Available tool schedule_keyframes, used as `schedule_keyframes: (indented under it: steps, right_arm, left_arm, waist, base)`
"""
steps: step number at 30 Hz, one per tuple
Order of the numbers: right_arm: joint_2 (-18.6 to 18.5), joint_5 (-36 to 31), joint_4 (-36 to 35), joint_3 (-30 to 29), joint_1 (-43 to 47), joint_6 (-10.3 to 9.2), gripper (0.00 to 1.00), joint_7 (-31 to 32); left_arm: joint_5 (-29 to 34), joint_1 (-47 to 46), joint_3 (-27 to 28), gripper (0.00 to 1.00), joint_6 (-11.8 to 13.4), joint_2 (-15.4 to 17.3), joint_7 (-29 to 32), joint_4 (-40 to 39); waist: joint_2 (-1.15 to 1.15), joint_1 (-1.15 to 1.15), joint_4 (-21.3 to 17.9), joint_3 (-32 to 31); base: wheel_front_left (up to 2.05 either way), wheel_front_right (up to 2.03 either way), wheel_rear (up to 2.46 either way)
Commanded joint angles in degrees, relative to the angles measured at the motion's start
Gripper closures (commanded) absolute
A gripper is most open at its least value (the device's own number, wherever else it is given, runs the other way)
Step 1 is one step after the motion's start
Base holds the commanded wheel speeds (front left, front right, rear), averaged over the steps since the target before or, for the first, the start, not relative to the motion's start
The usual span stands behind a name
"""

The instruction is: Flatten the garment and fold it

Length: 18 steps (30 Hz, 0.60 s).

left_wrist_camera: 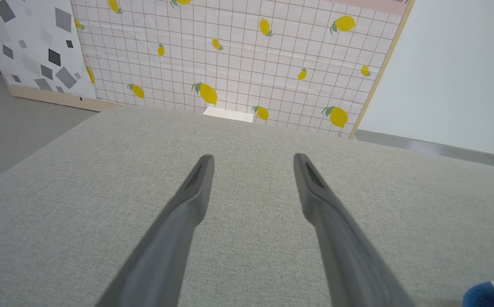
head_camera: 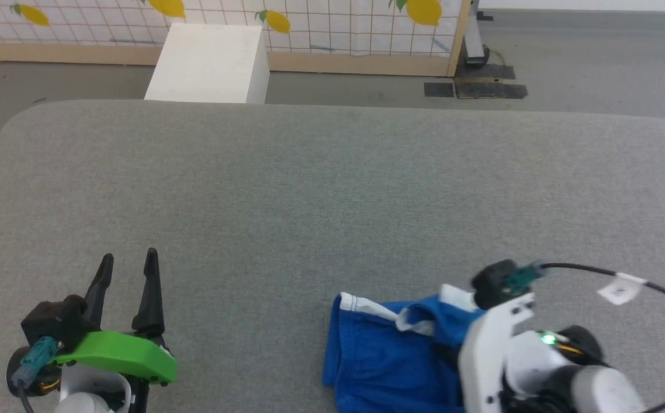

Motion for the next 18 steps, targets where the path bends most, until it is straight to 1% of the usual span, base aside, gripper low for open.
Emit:
schedule_keyframes:
  steps: [1, 4, 9, 15, 18]
  right_arm:
    - [0.6, 0.4, 1.7, 1.3, -1.6, -0.09, 1.0, -1.8]
    - [1.0, 1.1, 5.8, 3.9, -3.6, -0.09, 1.0, -4.9]
    - [1.1, 4.9, 13.5, 8.6, -7.5, -0.09, 1.0, -11.9]
    - [1.1, 4.4, 24.2, 12.3, -11.2, -0.09, 1.0, -18.2]
    - [1.1, 4.1, 28.0, 13.8, -12.7, -0.09, 1.0, -22.0]
  left_arm:
    - [-0.7, 0.4, -0.1, 0.0, 0.2, -0.2, 0.1, 0.0]
    - [-0.9, 0.2, -0.4, 0.0, 0.1, -0.3, 0.2, 0.2]
    - [-1.1, -0.3, -0.9, 0.0, -0.2, -0.4, 0.2, 0.6]
    - [-1.3, -1.2, -1.5, 0.0, -0.5, -0.7, 0.1, 1.4]
    - [-1.4, -1.5, -1.7, 0.0, -0.7, -0.8, 0.0, 1.8]
  waist:
    - [0.0, 0.0, 0.5, 0.4]
    - [0.0, 0.0, 1.1, 0.8]
    - [0.0, 0.0, 2.2, 1.5]
    - [0.0, 0.0, 3.5, 2.0]
    - [0.0, 0.0, 3.9, 2.1]
  base:
    - [0.0, 0.0, 0.0]
    - [0.0, 0.0, 0.0]
    - [0.0, 0.0, 0.0]
    - [0.0, 0.0, 0.0]
    - [0.0, 0.0, 0.0]
